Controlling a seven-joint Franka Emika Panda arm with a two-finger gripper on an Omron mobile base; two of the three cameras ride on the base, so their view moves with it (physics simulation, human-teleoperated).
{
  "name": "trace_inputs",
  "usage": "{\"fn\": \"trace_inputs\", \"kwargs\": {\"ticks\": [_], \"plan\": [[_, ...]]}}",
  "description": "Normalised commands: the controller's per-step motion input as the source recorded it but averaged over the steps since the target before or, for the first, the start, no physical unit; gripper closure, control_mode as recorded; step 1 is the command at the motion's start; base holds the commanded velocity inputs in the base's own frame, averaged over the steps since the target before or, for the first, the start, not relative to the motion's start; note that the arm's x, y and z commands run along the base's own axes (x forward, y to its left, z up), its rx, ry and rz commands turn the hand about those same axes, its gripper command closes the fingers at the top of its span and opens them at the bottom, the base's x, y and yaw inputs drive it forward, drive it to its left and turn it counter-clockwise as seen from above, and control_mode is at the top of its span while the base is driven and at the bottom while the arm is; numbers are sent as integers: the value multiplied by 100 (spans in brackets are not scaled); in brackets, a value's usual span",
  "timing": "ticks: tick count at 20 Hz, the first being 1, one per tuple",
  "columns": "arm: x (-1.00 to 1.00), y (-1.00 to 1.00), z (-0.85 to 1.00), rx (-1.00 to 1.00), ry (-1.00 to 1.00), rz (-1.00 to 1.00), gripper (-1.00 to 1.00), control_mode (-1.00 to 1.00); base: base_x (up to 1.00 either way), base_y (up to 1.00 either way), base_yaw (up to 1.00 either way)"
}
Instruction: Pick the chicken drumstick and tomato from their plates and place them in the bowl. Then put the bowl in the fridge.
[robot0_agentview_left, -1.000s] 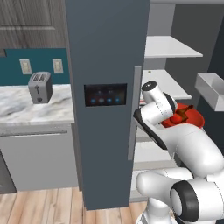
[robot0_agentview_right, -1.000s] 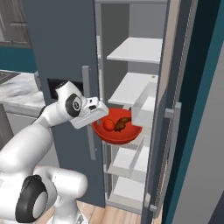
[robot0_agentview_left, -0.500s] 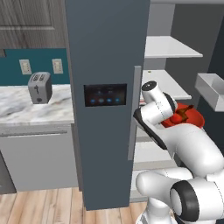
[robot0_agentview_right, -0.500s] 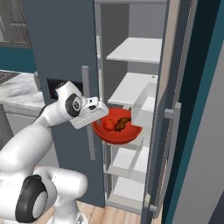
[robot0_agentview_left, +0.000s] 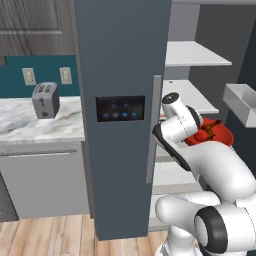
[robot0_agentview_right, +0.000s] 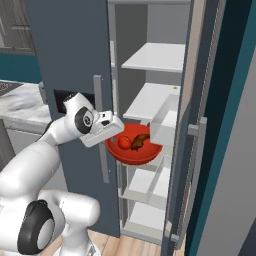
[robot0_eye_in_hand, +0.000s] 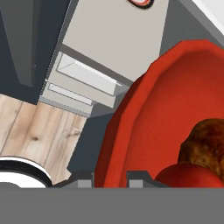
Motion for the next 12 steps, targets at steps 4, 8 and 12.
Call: {"fn": "trace_inputs", "kwargs": {"ticks": [4, 8, 12], "plan": [[0, 0, 0, 0, 0, 0, 100, -100, 0, 0, 0], [0, 0, 0, 0, 0, 0, 100, -100, 0, 0, 0], [0, 0, 0, 0, 0, 0, 100, -100, 0, 0, 0]]}}
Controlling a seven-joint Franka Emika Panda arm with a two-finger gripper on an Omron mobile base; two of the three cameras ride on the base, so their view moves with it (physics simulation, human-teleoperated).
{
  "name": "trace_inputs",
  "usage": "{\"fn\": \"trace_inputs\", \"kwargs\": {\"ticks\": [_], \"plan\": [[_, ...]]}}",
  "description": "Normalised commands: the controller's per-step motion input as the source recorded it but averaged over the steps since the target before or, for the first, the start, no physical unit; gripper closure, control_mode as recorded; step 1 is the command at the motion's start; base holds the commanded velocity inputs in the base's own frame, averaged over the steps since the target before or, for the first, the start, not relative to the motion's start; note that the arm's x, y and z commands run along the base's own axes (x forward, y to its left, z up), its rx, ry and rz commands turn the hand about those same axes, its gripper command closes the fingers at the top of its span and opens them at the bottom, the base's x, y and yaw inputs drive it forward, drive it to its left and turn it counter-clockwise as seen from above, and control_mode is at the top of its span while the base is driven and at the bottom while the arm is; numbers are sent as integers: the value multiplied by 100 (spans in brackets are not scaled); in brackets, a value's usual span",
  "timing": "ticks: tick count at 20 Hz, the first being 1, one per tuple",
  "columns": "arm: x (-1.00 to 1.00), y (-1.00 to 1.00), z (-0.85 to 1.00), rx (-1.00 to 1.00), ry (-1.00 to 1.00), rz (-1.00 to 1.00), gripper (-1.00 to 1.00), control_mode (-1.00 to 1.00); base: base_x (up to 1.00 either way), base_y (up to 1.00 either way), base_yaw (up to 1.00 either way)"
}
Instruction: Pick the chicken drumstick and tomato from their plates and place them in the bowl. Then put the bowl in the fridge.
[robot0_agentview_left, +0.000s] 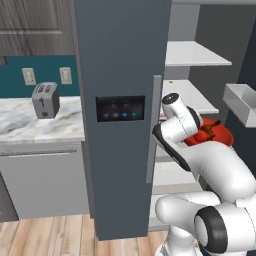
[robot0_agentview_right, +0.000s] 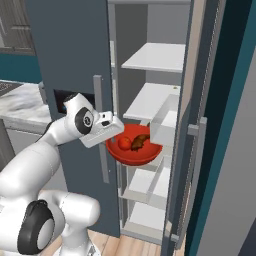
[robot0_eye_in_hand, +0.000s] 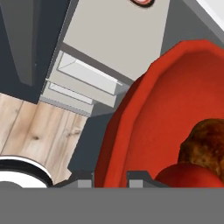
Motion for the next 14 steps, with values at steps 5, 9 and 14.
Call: {"fn": "trace_inputs", "kwargs": {"ticks": [5, 9, 14], "plan": [[0, 0, 0, -2, 3, 3, 100, -100, 0, 0, 0], [0, -2, 20, 0, 0, 26, 100, -100, 0, 0, 0], [-7, -12, 30, 1, 3, 43, 100, -100, 0, 0, 0]]}}
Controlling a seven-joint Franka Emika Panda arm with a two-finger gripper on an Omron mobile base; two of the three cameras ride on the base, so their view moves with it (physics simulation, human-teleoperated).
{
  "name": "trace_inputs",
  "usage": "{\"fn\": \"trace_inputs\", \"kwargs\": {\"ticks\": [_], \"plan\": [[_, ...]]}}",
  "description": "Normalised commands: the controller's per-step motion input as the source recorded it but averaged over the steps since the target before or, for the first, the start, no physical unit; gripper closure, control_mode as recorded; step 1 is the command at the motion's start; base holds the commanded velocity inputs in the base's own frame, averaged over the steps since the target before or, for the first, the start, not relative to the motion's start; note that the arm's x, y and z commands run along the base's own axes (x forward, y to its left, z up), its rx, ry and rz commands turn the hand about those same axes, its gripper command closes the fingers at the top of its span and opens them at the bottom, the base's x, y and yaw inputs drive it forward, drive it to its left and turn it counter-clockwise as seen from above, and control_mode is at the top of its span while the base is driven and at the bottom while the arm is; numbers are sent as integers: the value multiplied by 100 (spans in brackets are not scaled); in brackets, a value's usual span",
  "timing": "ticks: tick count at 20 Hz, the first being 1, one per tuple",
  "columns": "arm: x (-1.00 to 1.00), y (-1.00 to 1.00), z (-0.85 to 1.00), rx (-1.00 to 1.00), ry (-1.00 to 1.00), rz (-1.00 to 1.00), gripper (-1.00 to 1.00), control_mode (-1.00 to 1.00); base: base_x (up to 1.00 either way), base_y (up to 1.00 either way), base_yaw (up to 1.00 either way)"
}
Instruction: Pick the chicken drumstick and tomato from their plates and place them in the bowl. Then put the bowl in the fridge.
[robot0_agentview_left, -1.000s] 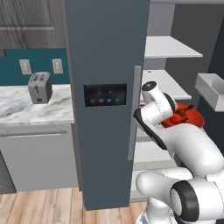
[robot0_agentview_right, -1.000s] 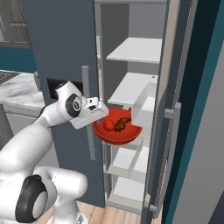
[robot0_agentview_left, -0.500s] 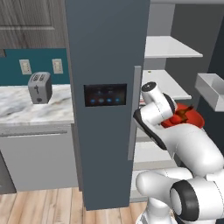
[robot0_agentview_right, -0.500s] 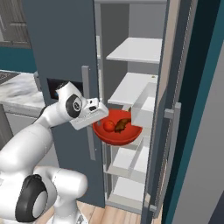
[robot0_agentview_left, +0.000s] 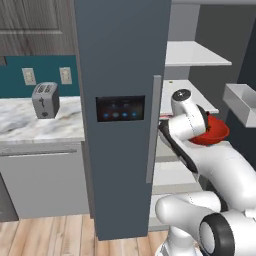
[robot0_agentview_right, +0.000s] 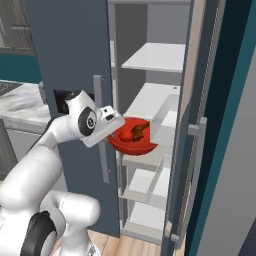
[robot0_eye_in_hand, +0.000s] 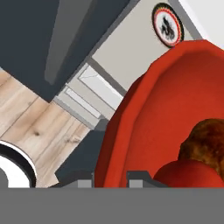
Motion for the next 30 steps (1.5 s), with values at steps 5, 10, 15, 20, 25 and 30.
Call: {"fn": "trace_inputs", "kwargs": {"ticks": [5, 10, 15, 20, 25, 30], "plan": [[-24, -12, 10, 0, 3, 47, 100, -100, 0, 0, 0], [-17, -12, 18, -9, 0, 31, 100, -100, 0, 0, 0], [0, -19, 21, -17, 0, 11, 100, -100, 0, 0, 0], [5, -15, 12, -11, 1, 3, 100, -100, 0, 0, 0], [15, -28, 11, -3, 0, 20, 100, -100, 0, 0, 0], [24, -25, 2, 5, 0, 35, 100, -100, 0, 0, 0]]}}
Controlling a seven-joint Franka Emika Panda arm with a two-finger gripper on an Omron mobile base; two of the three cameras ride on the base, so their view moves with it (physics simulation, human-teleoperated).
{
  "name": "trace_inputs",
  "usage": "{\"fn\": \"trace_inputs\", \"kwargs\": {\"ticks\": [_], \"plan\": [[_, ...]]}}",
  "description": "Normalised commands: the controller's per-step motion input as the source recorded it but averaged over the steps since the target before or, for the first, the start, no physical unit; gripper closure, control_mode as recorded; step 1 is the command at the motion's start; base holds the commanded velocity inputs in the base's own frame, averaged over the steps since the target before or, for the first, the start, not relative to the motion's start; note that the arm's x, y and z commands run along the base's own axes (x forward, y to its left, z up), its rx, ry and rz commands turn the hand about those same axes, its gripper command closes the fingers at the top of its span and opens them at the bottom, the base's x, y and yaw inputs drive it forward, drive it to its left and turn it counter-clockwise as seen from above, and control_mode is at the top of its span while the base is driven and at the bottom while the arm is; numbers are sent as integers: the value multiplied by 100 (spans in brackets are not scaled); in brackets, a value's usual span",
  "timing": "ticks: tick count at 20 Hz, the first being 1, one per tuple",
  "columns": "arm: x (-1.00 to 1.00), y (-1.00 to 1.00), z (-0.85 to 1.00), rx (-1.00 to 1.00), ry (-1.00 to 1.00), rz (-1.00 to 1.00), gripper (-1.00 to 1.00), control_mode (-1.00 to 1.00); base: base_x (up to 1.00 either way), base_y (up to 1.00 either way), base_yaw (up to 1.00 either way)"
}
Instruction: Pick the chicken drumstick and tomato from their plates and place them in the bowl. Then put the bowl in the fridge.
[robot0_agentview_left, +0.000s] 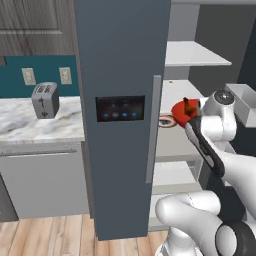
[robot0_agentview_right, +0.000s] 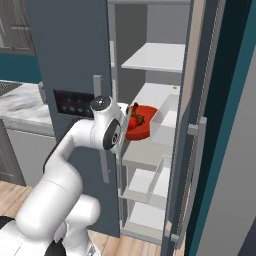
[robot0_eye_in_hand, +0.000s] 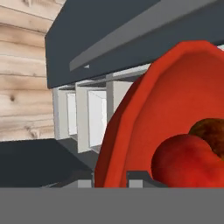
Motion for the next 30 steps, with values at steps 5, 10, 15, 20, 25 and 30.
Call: {"fn": "trace_inputs", "kwargs": {"ticks": [5, 10, 15, 20, 25, 30], "plan": [[17, -27, 0, 6, 0, 29, 100, -100, 0, 0, 0], [32, -16, 4, 1, 0, 10, 100, -100, 0, 0, 0], [40, -3, 9, 0, 0, 0, 100, -100, 0, 0, 0], [45, 0, 2, -3, 0, 0, 100, -100, 0, 0, 0], [47, -7, 0, -4, 0, -5, 100, -100, 0, 0, 0], [33, -20, 0, -3, 4, -10, 100, -100, 0, 0, 0]]}}
